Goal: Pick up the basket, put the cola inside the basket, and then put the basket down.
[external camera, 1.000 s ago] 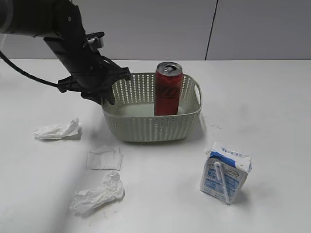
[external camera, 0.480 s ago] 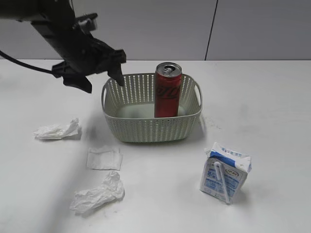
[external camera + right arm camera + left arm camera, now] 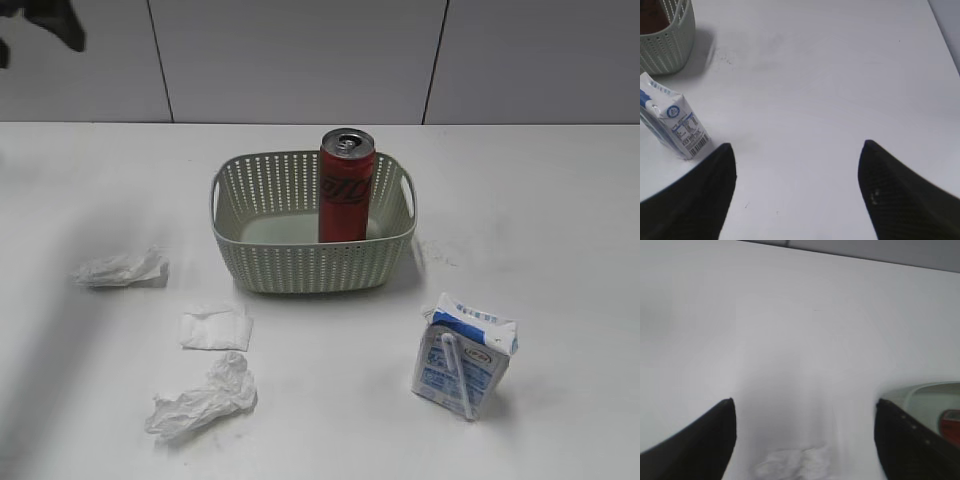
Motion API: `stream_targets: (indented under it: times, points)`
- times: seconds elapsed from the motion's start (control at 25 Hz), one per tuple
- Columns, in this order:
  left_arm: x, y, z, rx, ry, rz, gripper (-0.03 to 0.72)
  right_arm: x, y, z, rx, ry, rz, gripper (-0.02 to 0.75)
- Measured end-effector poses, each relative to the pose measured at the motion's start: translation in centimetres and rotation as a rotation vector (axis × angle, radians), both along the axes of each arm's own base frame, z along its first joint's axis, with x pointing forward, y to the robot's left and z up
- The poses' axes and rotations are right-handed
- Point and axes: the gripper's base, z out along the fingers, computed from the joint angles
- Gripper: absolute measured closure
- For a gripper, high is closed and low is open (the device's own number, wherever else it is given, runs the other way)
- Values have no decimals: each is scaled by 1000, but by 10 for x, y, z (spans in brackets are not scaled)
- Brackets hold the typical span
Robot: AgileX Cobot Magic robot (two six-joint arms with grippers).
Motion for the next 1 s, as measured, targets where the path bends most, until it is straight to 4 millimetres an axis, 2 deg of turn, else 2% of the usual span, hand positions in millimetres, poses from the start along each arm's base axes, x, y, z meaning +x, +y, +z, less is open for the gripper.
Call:
stream_targets:
  times: [0.12,0.24,0.4,0.56,0.76,1.0]
  points:
    - [-14,38,12,91,14,42,40,-5,0,0,0,-32,8,164]
    - [-35,57,22,127,-8,75,45,-6,0,0,2,-36,19,164]
    - [-74,56,33,165,-44,33,61,-6,1,0,13,-35,41,164]
    - [-127,53,26,181,-52,24,76,-6,1,0,15,-35,77,164]
    - [-204,49,5,208,-120,38,93,-6,1,0,16,-34,87,165]
    - [-281,43,-25,219,-240,52,98,-6,1,0,17,-34,87,165]
